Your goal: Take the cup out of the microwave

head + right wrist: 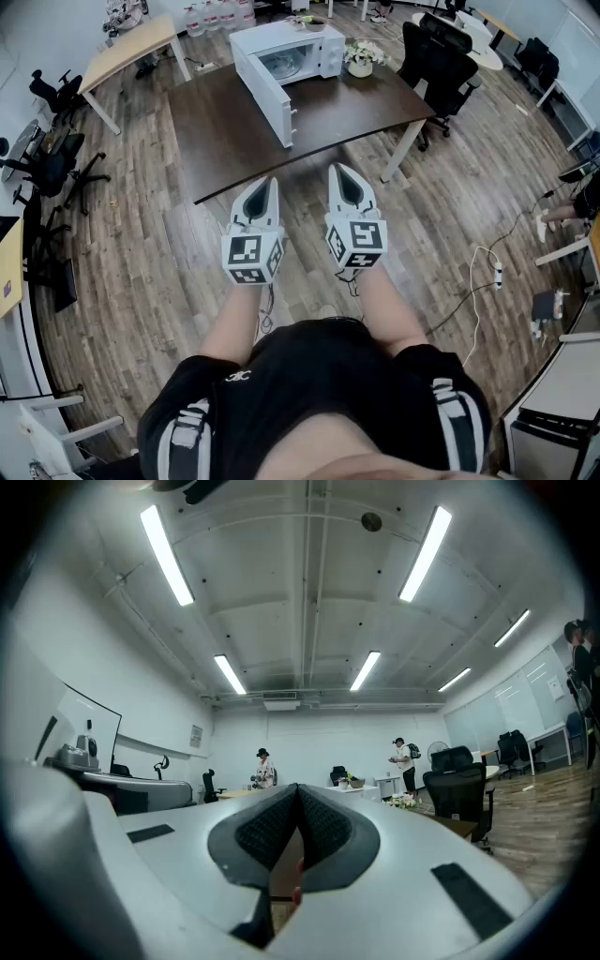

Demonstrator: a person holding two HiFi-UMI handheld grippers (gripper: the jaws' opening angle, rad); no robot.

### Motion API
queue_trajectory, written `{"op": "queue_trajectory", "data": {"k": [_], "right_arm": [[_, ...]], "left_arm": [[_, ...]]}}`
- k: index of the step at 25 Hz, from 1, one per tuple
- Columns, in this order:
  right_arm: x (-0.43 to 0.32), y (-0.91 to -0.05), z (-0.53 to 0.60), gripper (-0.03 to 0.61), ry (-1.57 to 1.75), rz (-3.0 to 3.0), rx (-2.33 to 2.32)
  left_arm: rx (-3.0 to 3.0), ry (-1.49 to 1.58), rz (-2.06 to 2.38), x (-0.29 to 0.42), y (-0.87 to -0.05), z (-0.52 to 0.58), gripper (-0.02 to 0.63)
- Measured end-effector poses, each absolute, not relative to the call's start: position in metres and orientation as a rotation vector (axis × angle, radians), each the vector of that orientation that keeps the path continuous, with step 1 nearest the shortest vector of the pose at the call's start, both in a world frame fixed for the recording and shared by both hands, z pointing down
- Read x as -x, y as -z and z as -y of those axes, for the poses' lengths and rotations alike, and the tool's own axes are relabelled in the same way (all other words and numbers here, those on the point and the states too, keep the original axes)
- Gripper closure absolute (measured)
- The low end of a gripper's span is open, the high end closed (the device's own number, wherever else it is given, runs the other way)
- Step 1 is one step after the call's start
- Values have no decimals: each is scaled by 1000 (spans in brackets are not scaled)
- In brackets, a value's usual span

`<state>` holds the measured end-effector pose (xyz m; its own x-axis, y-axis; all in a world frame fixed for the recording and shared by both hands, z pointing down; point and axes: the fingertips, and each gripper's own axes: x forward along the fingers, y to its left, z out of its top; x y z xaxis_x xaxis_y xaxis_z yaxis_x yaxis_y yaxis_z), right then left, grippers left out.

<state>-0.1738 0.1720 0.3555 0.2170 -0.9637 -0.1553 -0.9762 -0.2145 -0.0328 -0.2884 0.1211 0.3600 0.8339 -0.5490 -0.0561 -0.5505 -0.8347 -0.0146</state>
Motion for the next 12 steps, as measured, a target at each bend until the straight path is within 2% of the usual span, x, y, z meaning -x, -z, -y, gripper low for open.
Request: {"op": "queue_trajectory", "data": {"k": [12], "right_arm": [[129, -357, -184, 580, -110, -1882, 2324]], "left_arm": [[2949, -38, -883, 245, -359, -137, 617]]}}
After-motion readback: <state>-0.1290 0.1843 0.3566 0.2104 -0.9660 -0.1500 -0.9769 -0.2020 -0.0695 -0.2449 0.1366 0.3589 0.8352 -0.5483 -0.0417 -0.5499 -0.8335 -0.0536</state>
